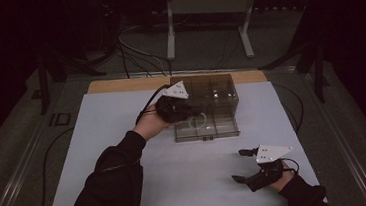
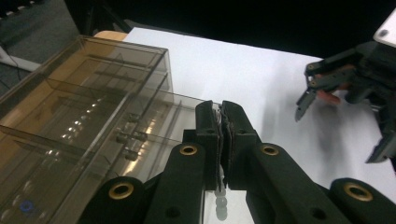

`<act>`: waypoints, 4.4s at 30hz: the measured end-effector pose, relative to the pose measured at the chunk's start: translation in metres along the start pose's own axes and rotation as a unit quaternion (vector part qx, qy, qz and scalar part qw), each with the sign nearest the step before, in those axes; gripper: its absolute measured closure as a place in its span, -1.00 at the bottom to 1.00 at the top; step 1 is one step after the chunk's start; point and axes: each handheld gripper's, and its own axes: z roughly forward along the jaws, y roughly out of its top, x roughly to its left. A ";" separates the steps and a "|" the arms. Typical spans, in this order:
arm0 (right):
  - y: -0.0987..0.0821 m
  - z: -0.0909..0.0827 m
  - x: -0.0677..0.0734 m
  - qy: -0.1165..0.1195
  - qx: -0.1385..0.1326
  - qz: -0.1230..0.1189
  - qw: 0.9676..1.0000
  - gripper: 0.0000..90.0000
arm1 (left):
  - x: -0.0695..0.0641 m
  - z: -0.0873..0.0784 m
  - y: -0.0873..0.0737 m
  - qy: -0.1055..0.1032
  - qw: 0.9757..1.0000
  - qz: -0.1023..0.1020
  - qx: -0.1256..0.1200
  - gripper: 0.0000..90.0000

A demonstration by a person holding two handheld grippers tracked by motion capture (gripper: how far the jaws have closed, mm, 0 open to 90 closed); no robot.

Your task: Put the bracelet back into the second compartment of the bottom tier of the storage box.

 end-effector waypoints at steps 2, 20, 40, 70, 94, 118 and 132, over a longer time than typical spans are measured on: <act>0.000 0.000 0.000 -0.001 0.000 0.000 1.000 -0.78 | 0.003 0.003 0.001 0.002 1.000 -0.005 -0.006 0.94; 0.000 -0.001 0.000 0.000 -0.001 0.001 1.000 -0.78 | 0.020 0.034 0.003 0.019 0.999 -0.023 -0.029 0.94; -0.001 0.000 -0.001 -0.001 0.000 -0.002 1.000 -0.78 | 0.028 0.076 -0.035 -0.003 0.998 -0.061 0.002 0.93; -0.002 -0.001 -0.001 -0.004 0.002 -0.006 1.000 -0.78 | 0.035 0.109 -0.055 0.006 0.997 -0.053 0.053 0.92; -0.002 -0.001 -0.001 -0.006 0.000 -0.005 1.000 -0.78 | 0.016 0.077 -0.037 0.009 0.998 -0.050 0.037 -0.35; 0.000 0.000 -0.001 -0.002 -0.002 0.000 1.000 -0.78 | 0.000 0.041 -0.036 -0.009 0.998 -0.034 0.054 -1.00; 0.001 0.000 -0.001 -0.006 -0.001 -0.001 1.000 -0.78 | -0.003 0.021 -0.048 0.013 0.998 -0.035 0.047 -1.00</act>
